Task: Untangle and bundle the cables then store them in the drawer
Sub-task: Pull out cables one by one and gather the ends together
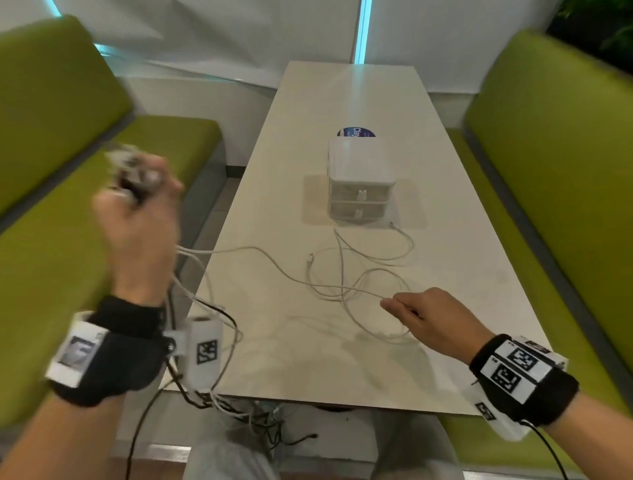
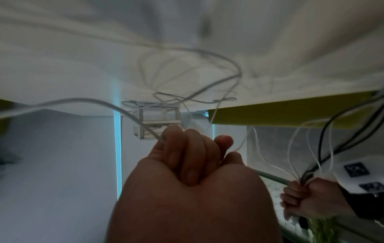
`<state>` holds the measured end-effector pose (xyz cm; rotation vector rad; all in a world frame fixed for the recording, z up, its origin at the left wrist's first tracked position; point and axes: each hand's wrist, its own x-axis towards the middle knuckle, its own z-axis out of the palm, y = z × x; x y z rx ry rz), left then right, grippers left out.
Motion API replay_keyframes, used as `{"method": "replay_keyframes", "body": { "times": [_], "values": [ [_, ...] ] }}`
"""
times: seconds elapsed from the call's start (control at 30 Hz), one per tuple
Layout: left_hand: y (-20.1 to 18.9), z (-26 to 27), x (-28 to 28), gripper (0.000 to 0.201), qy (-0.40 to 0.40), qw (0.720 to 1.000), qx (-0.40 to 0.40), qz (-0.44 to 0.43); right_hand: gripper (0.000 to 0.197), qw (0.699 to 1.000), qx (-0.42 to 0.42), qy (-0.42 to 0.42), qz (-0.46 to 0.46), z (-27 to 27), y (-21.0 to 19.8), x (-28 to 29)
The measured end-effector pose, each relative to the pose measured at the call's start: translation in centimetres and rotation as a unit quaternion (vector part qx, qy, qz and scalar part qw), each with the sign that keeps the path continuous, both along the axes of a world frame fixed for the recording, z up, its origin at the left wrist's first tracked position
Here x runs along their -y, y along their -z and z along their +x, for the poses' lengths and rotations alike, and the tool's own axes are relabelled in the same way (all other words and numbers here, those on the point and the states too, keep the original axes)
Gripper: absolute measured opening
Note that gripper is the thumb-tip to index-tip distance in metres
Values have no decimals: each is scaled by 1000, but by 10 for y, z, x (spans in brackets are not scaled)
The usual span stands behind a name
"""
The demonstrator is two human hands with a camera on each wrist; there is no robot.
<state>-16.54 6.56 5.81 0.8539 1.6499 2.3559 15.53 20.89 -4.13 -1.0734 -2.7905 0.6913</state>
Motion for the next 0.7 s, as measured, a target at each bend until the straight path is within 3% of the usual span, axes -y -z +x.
{"method": "replay_keyframes", "body": {
  "times": [0.07, 0.13, 0.17, 0.27, 0.33, 0.4, 0.47, 0.57, 0.6, 0.7],
  "values": [
    [9, 41, -9, 38, 85, 989, -92, -77, 54, 1000, -8, -20, 0, -11, -6, 9],
    [26, 78, -17, 27, 148, 948, -224, -170, 52, 999, -15, -42, 7, -20, -10, 18],
    [34, 94, -20, 24, 173, 931, -254, -199, 53, 999, -24, -48, 8, -23, -11, 21],
    [47, 124, -25, 30, 273, 888, -269, -256, 58, 997, -62, -54, 9, -24, -16, 29],
    [52, 132, -24, 29, 331, 847, -276, -310, 46, 994, -95, -60, 4, -20, -21, 36],
    [48, 132, -20, 28, 375, 827, -241, -343, 38, 988, -129, -64, -48, -16, -24, 44],
    [40, 128, -16, 24, 394, 813, -225, -364, 44, 969, -171, -43, -174, -13, -23, 52],
    [29, 121, -12, 22, 392, 817, -219, -361, 46, 873, -210, -15, -439, -15, -23, 67],
    [28, 119, -11, 22, 389, 819, -219, -360, 45, 863, -205, -34, -460, -15, -23, 71],
    [27, 117, -6, 27, 383, 807, -247, -376, 45, 895, -160, -97, -405, -21, -23, 76]
  ]
}}
